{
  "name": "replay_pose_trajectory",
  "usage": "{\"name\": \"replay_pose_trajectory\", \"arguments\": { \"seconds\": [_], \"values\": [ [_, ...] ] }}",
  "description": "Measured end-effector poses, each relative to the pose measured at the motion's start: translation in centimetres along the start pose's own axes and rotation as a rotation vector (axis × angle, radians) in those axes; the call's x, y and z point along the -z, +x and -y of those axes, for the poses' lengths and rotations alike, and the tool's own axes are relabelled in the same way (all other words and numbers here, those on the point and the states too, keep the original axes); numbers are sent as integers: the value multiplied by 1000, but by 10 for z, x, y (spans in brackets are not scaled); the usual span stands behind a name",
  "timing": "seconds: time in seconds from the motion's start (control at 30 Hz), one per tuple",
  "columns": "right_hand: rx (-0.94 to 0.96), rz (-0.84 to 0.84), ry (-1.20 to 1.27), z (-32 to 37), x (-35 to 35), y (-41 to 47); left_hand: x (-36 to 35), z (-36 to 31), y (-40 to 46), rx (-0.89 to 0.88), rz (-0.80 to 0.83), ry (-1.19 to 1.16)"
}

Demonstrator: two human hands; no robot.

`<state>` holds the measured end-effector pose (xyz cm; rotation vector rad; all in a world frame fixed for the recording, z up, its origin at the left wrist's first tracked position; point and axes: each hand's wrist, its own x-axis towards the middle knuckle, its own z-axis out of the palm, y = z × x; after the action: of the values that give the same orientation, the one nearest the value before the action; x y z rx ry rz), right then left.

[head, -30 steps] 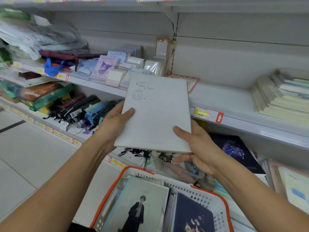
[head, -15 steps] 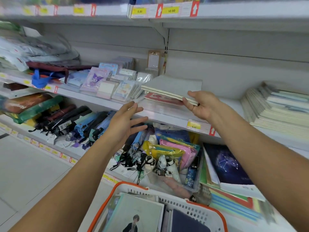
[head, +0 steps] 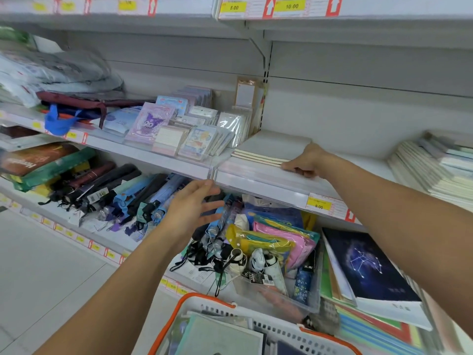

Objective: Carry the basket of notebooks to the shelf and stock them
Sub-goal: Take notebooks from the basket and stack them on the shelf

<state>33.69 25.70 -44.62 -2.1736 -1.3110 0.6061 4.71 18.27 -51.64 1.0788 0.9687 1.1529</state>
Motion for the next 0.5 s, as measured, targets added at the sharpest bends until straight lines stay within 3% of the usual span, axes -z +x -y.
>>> {"name": "replay_pose_trajectory", "arguments": {
  "seconds": [0.07,0.3,0.37,0.5],
  "values": [
    [25,-51,-138,-1,-1,1,0,1,-1,3,-2,13],
    [56,-133,-253,0,-3,-9,-6,6,-4,44,12,111],
    [141,-237,-293,2,-1,-31,-7,11,-9,62,21,189],
    [631,-701,269,-38,-51,-128,-14,46,-24,189,102,515]
  ]
}}
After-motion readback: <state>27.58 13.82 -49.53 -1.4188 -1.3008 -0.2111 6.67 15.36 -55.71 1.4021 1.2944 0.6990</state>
